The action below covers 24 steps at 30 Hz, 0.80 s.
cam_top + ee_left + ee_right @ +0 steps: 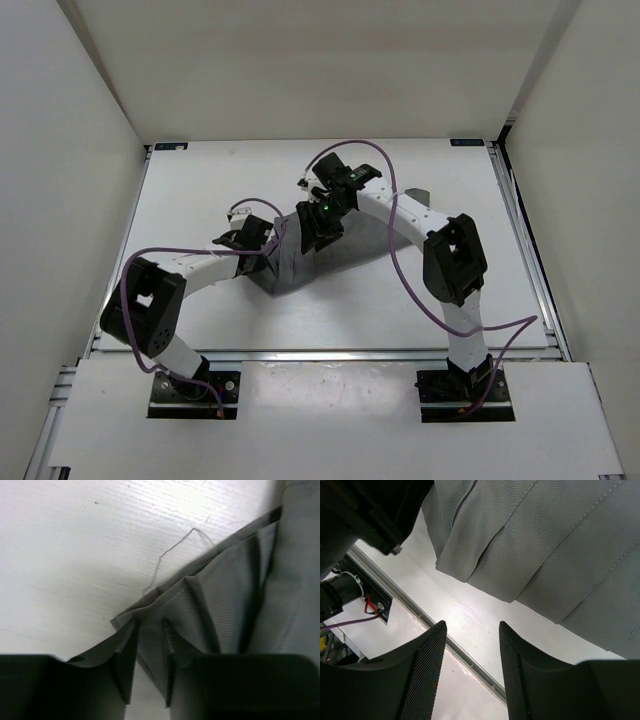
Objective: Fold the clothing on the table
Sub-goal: Fold the skirt
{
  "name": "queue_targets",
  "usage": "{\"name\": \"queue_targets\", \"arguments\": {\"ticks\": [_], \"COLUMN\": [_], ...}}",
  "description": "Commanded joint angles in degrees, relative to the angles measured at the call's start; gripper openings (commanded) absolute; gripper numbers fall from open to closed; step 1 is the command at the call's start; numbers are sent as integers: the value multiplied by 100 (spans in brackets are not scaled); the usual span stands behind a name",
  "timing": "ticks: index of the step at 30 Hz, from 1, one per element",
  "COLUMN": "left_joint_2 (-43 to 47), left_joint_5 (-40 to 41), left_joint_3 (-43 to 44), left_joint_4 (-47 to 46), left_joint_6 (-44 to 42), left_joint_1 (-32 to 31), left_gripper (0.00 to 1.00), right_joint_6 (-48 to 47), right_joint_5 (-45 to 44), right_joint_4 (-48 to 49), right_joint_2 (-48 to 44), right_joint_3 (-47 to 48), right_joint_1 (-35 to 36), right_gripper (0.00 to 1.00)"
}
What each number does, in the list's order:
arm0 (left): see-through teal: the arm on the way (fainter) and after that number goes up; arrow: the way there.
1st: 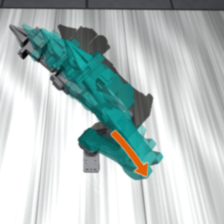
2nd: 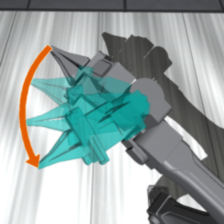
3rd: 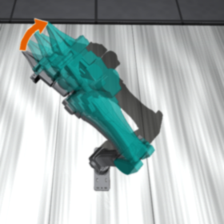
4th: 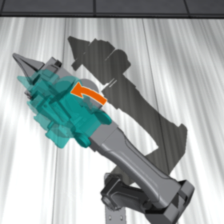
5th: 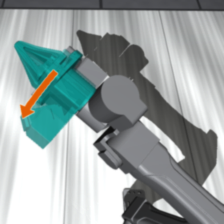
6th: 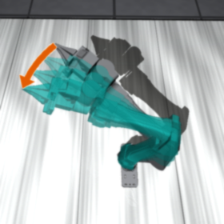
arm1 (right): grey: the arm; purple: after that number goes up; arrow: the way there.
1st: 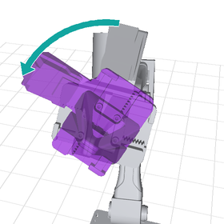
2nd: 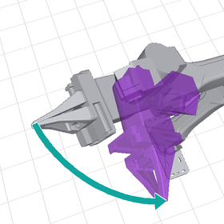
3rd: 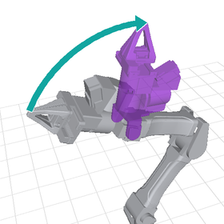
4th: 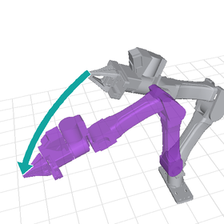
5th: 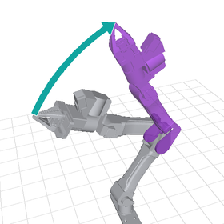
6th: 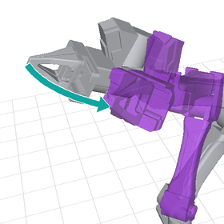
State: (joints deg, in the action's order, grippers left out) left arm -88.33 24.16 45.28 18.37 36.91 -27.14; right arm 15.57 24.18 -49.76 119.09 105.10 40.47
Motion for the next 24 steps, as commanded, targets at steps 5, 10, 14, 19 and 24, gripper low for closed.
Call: {"name": "queue_targets", "arguments": {"ticks": [5,10,14,19,24], "left_joint_2": [-430,-378,-167,176,211], "left_joint_5": [221,-104,-262,-509,-606], "left_joint_3": [236,175,69,-212,-344], "left_joint_4": [176,228,316,220,264], "left_joint_6": [-87,62,167,256,221], "left_joint_1": [15,121,182,297,490], "left_gripper": [0,0,0,0,0], "right_joint_6": [7,69,156,490,1026], "right_joint_5": [51,104,34,157,262], "right_joint_4": [-17,-69,-61,115,466], "right_joint_2": [-299,123,641,1098,1170], "right_joint_3": [-60,299,722,1170,1013], "right_joint_1": [-12,84,207,356,321], "right_gripper": [55,57,58,56,54]}}
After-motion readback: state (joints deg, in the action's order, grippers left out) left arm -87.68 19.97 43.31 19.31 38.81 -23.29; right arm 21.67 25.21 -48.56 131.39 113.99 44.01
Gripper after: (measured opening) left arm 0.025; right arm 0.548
